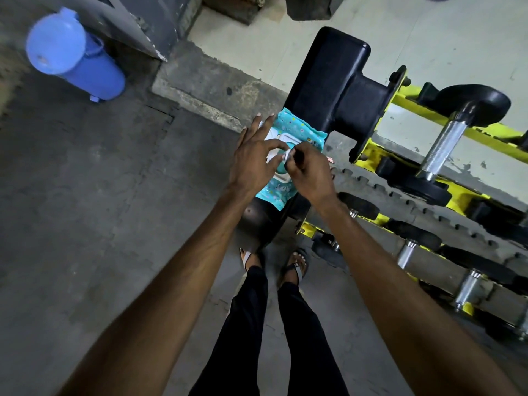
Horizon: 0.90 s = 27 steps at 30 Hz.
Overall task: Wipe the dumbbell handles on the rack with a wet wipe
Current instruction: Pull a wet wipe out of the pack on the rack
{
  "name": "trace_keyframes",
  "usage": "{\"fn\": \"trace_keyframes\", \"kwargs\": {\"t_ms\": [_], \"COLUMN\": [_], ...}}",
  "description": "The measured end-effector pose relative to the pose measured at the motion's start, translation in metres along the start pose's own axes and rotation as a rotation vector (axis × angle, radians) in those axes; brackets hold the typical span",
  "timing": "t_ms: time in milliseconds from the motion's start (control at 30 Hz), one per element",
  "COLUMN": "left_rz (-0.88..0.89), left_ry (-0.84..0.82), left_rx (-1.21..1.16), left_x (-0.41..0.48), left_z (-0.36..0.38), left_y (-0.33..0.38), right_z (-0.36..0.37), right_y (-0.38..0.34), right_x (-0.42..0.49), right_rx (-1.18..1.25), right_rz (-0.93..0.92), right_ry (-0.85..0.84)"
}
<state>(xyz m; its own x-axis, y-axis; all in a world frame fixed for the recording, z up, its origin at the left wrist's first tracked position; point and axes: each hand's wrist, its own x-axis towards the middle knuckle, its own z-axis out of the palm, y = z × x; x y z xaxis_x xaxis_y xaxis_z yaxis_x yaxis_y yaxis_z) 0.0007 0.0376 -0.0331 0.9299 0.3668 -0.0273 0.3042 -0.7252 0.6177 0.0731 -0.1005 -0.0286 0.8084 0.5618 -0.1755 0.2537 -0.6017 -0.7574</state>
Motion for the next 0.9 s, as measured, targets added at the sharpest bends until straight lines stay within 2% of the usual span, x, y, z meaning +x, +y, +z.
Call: {"fn": "trace_keyframes", "kwargs": {"t_ms": [133, 300, 667, 800, 900], "left_rz": [-0.003, 0.03, 0.016, 0.115, 0.172], "left_ry": [0.024, 0.042, 0.007, 0.024, -0.015], "left_rx": [0.074, 0.172, 0.341, 0.179, 0.207], "left_x": [0.003, 0.006, 0.013, 0.009, -0.001], "left_z": [0.0, 0.004, 0.006, 0.008, 0.006], "left_y": [0.008, 0.01, 0.019, 0.007, 0.004], "right_z": [-0.001, -0.01, -0.031, -0.033, -0.027], "right_y": [-0.003, 0.0, 0.01, 0.008, 0.001], "right_x": [0.0, -0.001, 0.001, -0.003, -0.004], "right_rx": [0.011, 0.111, 0.64, 0.688, 0.634], "right_rz": [0.068, 0.111, 0.242, 0.272, 0.278], "right_ry": [-0.026, -0.165, -0.343, -0.285, -0.21]}}
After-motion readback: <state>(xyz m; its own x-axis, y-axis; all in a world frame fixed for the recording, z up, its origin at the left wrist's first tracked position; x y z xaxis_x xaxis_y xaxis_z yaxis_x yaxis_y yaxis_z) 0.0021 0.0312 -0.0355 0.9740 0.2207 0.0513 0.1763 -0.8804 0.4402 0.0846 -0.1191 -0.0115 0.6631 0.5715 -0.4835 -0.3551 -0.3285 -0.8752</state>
